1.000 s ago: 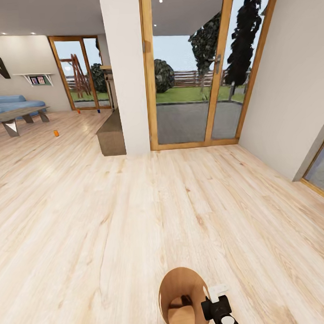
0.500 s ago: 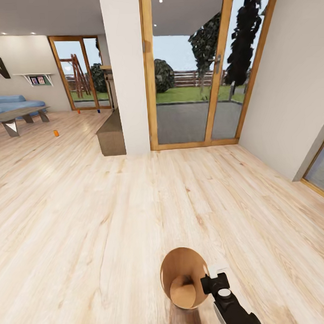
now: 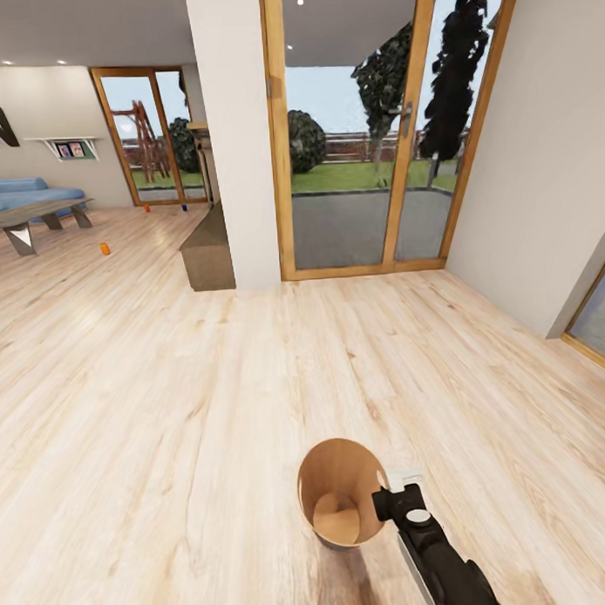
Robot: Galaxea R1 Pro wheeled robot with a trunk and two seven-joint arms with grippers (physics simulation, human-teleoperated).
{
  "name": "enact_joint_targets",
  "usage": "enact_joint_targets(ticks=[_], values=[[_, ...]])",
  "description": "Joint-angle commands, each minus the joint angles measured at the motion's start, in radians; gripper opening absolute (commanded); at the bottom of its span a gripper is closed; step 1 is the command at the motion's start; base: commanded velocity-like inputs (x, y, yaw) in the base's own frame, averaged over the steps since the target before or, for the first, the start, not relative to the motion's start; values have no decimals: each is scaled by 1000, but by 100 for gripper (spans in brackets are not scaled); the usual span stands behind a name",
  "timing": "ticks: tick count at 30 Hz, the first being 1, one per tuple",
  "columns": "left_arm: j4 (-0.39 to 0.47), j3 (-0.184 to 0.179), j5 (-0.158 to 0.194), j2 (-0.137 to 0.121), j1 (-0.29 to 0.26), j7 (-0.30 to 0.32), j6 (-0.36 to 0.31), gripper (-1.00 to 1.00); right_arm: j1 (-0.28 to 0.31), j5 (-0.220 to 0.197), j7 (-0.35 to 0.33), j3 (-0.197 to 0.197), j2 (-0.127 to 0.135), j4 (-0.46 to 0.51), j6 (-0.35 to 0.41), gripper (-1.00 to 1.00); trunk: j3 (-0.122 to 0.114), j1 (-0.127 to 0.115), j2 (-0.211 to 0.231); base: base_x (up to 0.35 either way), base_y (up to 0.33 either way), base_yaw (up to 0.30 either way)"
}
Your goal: Put the three can of soda from the living room inside the tash can in the kitchen.
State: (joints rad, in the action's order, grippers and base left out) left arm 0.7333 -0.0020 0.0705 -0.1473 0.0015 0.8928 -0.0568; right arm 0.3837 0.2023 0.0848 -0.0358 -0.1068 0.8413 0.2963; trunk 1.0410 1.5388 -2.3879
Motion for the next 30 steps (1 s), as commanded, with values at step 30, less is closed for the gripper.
enact_joint_targets(ticks=[30], values=[[212,34,15,-75,0,7,-133,100,0,-13,-68,2,1,446,473,-100,0,0,0,0,0,0]])
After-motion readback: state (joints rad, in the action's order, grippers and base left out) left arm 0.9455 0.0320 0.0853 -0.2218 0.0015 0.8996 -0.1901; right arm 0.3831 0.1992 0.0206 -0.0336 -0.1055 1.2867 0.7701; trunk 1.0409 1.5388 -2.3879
